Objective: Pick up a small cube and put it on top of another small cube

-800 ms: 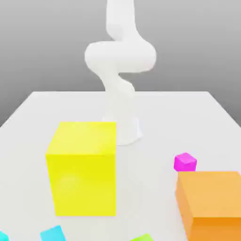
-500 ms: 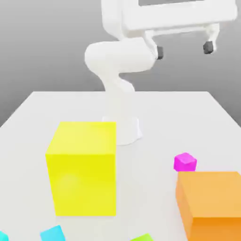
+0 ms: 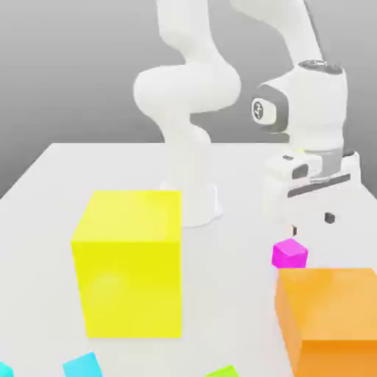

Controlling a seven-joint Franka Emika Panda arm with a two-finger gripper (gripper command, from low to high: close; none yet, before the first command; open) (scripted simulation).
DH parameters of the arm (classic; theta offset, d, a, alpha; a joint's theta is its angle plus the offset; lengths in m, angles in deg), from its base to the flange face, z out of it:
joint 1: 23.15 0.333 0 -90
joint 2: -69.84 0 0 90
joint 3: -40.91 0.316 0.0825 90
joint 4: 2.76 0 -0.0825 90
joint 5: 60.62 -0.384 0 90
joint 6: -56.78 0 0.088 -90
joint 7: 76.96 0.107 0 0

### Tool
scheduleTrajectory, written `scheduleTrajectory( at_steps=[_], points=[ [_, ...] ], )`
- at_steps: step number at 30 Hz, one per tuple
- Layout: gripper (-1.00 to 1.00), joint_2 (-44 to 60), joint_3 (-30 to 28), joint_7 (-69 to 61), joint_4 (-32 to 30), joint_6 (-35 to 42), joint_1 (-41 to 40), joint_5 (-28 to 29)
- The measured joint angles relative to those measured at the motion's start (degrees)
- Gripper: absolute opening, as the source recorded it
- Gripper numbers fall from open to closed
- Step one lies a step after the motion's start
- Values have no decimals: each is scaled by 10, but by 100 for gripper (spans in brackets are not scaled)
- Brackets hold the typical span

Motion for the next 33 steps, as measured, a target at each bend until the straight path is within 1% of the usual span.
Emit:
scheduleTrajectory(
  at_steps=[2, 3, 5, 7, 10, 11, 16, 17, 19, 21, 23, 25, 28, 30, 33],
  points=[
    [0, 34, 9, 21, -5, -28, -7, 27],
    [0, 52, 7, 36, -4, -43, -12, 50],
    [0, 90, -19, 80, 1, -72, -3, 116],
    [0, 126, -82, 125, 8, -100, 41, 181],
    [0, 177, -186, 149, 16, -145, 139, 209],
    [-100, 194, -210, 151, 18, -159, 165, 209],
    [-100, 194, -210, 152, 18, -160, 164, 211],
    [-100, 202, -222, 155, 19, -167, 176, 214],
    [-100, 187, -205, 151, 17, -154, 159, 211],
    [-100, 157, -164, 129, 13, -129, 124, 184],
    [-100, 123, -133, 93, 7, -100, 106, 135],
    [-100, 88, -124, 66, 0, -71, 112, 95],
    [-100, 35, -129, 53, -10, -29, 125, 72],
    [-100, 28, -135, 66, 1, -13, 111, 95],
    [-100, 42, -140, 77, 43, -5, 85, 169]
  ],
)
